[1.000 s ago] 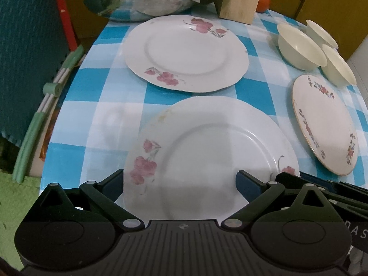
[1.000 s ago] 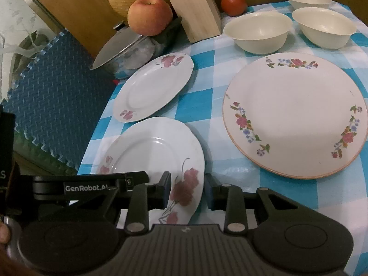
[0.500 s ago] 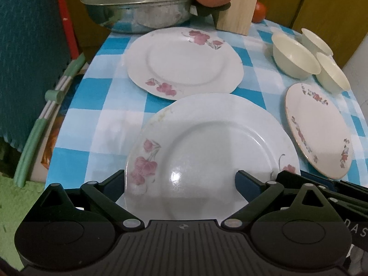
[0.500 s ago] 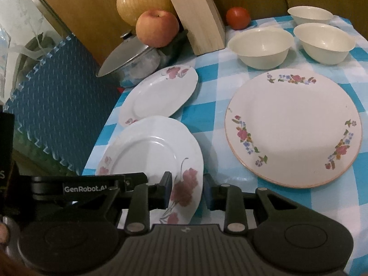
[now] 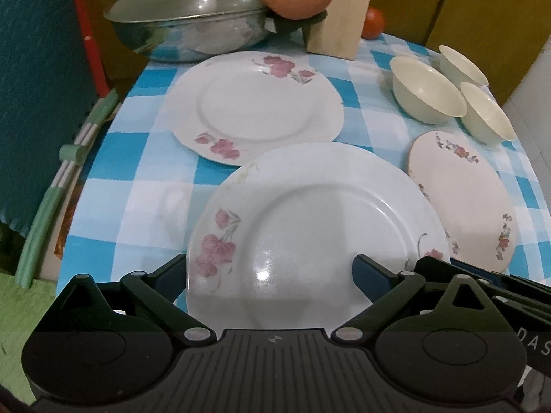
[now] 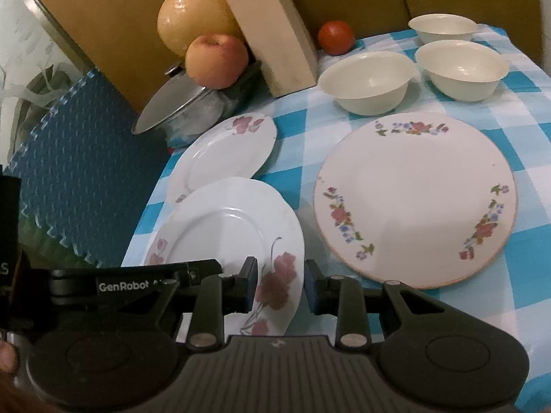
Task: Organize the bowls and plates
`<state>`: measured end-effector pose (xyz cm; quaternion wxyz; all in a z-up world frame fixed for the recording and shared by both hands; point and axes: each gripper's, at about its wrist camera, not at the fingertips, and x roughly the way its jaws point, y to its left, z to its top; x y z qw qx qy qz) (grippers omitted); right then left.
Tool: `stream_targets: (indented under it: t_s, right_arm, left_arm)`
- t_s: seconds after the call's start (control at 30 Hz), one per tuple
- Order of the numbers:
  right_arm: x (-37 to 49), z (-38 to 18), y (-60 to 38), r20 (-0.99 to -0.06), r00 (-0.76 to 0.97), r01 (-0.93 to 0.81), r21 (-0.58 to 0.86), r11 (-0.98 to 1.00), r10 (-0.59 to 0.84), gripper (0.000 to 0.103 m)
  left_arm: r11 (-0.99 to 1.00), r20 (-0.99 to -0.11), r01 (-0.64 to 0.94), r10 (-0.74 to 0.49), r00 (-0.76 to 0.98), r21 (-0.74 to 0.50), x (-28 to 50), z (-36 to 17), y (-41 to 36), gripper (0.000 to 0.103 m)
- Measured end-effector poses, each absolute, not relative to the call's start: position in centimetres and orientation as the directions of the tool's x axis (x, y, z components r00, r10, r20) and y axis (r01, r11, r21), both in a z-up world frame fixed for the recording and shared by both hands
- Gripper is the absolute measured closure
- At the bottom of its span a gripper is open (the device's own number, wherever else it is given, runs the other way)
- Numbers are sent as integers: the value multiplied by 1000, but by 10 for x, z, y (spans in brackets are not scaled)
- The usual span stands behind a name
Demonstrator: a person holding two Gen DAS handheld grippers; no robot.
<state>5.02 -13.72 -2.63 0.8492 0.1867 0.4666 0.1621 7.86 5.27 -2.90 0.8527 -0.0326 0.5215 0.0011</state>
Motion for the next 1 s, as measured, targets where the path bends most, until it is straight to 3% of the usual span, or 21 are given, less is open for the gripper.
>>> stream_targets:
  t_s: [1.0]
  right_arm:
    - [60,-19,-205,-731,603,77,452,889,319,74]
  left_arm:
    - [995,-875,88,-83,476,-47,118,-24,-24,2]
